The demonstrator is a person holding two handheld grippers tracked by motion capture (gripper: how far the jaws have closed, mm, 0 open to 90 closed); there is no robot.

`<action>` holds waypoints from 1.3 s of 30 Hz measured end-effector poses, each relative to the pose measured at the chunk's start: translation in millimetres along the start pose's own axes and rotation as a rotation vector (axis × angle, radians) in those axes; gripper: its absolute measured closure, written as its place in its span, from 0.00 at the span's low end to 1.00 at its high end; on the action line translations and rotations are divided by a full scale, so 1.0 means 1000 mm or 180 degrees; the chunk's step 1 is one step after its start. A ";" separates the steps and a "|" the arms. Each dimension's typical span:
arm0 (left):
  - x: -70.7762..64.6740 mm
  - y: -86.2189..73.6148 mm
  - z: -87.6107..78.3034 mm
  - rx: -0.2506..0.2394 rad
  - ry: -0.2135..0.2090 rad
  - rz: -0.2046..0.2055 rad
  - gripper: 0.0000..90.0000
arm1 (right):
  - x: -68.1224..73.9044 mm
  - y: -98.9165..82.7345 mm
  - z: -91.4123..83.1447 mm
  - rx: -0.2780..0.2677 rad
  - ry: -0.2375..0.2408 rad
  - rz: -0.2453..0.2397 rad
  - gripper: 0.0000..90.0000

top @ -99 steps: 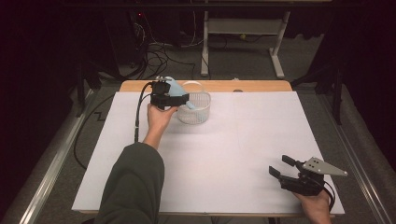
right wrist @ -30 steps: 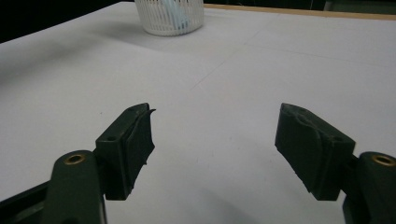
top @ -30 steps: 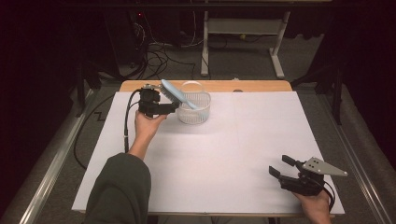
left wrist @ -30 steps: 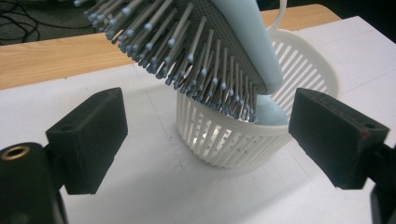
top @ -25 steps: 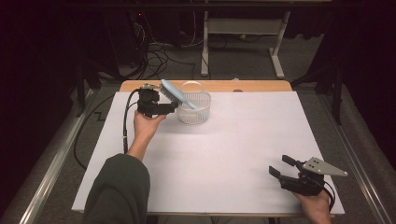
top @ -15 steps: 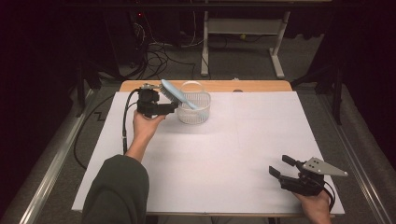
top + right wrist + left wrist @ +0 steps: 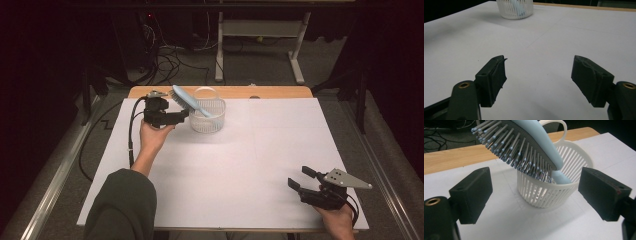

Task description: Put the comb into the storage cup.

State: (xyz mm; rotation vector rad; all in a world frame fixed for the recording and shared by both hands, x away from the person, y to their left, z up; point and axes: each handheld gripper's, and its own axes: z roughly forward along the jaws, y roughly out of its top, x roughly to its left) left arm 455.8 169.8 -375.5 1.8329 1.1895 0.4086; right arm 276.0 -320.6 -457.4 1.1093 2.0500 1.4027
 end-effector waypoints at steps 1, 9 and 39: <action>0.000 0.000 -0.001 0.0000 0.0001 0.0004 0.13 | 0.000 0.000 0.000 -0.0001 0.0000 -0.0001 0.31; 0.001 -0.004 -0.007 -0.0031 0.0016 0.0005 0.13 | 0.000 0.000 0.000 0.0001 -0.0002 -0.0005 0.31; -0.002 -0.012 -0.020 -0.0083 -0.0057 0.0056 0.13 | 0.001 0.000 0.000 -0.0004 -0.0008 -0.0009 0.31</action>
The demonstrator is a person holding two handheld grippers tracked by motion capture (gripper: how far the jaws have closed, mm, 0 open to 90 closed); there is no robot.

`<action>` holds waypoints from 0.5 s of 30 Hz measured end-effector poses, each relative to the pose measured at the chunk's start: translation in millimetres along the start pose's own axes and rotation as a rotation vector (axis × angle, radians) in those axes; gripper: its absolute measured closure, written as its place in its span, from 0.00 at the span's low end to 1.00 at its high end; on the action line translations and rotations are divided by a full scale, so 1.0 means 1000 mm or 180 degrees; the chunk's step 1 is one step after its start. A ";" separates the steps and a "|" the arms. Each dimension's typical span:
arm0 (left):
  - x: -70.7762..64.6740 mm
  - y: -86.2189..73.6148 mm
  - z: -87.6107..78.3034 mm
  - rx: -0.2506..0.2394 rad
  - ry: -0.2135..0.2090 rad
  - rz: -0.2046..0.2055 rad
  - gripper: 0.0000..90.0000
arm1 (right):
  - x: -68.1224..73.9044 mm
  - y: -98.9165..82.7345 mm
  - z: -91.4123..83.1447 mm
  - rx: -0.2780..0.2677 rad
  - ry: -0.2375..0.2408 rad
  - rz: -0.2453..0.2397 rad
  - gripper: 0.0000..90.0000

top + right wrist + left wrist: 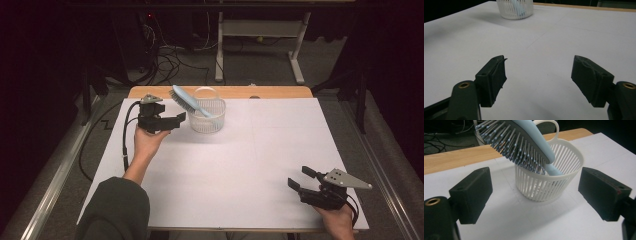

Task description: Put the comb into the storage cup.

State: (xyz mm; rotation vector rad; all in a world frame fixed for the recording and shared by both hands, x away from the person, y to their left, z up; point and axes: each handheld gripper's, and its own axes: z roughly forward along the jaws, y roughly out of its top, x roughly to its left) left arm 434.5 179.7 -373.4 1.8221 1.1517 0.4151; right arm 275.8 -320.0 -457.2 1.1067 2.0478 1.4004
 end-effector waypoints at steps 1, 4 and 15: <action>0.000 0.000 0.000 0.0003 -0.0004 0.0004 0.13 | 0.000 0.000 0.000 -0.0001 -0.0001 0.0001 0.31; 0.000 -0.001 -0.002 -0.0009 -0.0017 0.0005 0.13 | 0.000 0.000 0.000 -0.0002 0.0000 0.0003 0.31; 0.000 -0.005 -0.008 -0.0061 -0.0032 0.0008 0.13 | 0.000 0.000 0.000 -0.0001 0.0000 0.0001 0.31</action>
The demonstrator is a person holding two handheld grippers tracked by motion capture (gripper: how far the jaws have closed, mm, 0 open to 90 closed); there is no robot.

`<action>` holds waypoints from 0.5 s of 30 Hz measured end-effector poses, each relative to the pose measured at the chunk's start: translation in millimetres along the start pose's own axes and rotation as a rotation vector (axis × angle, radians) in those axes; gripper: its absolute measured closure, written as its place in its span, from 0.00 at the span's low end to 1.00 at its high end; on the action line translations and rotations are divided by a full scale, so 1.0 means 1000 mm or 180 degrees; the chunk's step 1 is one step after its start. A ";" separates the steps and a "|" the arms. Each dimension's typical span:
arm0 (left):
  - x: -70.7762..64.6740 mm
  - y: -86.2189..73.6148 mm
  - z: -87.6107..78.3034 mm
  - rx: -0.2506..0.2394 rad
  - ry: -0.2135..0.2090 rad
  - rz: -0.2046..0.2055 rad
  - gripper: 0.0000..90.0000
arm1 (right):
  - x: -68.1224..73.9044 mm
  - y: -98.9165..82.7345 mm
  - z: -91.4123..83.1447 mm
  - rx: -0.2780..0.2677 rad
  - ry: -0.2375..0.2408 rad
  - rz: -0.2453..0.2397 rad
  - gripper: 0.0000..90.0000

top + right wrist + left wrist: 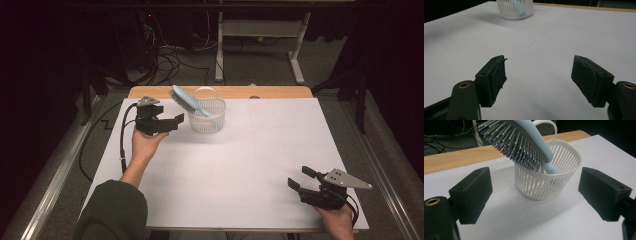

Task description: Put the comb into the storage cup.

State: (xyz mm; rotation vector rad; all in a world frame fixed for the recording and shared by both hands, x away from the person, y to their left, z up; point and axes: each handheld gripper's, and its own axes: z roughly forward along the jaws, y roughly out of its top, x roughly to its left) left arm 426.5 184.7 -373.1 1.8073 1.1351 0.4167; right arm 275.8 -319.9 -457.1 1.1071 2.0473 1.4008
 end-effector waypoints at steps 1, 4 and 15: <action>0.000 0.000 -0.001 -0.0003 0.0000 0.0000 0.13 | 0.000 0.000 0.000 0.0000 0.0000 0.0000 0.31; 0.000 -0.002 -0.002 -0.0009 0.0000 -0.0001 0.13 | 0.000 0.000 0.000 0.0000 -0.0001 0.0002 0.31; 0.005 -0.008 -0.009 -0.0016 0.0023 -0.0039 0.13 | 0.000 0.000 0.000 0.0003 -0.0002 0.0005 0.31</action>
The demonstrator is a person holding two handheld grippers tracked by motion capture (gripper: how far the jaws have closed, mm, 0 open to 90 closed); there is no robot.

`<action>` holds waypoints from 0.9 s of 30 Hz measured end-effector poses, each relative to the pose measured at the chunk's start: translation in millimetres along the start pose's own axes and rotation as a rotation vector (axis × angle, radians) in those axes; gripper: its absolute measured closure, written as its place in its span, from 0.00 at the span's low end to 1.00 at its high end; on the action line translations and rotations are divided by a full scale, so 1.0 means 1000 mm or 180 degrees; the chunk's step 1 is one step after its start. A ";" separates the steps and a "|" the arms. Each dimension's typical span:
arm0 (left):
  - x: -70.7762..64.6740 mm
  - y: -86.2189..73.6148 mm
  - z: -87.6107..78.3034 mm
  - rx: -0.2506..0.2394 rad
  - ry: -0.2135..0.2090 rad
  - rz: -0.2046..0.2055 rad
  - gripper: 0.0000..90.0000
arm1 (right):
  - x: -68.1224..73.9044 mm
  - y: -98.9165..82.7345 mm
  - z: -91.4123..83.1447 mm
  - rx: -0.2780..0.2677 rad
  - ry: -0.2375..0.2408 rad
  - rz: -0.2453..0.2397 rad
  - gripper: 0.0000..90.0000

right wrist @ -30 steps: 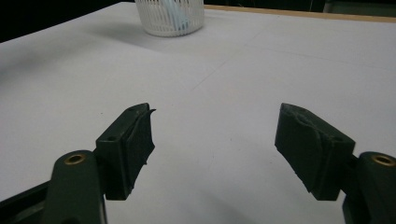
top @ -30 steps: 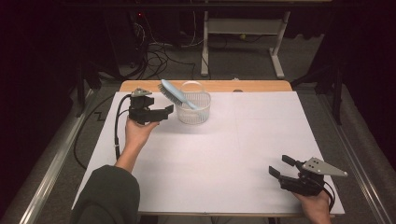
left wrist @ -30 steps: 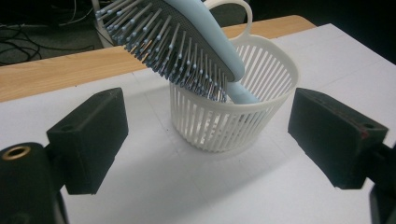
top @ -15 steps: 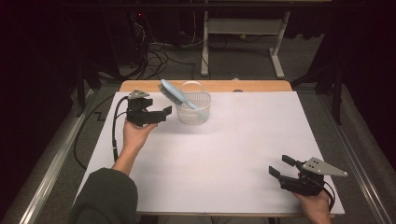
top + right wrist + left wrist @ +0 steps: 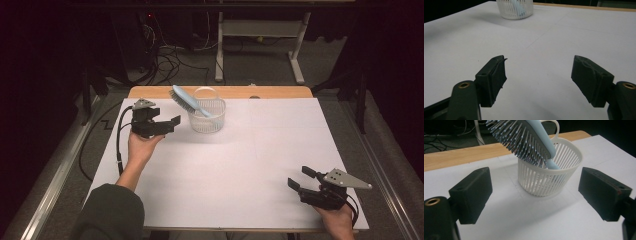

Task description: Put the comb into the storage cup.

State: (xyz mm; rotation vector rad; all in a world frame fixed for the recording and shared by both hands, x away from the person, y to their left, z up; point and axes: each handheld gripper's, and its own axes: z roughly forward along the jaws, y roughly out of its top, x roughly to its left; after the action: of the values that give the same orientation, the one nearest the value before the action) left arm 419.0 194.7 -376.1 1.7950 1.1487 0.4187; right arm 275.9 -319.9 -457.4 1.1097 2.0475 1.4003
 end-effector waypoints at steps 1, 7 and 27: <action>0.000 0.000 -0.001 0.0003 -0.0001 -0.0003 0.13 | 0.000 0.000 0.000 0.0000 0.0000 0.0001 0.31; -0.001 -0.002 -0.005 0.0012 0.0010 0.0030 0.12 | 0.000 0.000 0.000 0.0000 -0.0002 0.0004 0.31; -0.002 -0.013 -0.019 -0.0015 0.0005 0.0020 0.12 | 0.000 0.000 -0.001 -0.0018 -0.0012 0.0002 0.31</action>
State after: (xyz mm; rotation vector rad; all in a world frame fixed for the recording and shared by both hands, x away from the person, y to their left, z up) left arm 398.2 204.7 -377.7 1.7949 1.1424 0.4264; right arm 275.1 -320.6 -456.4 1.1101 2.0397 1.4025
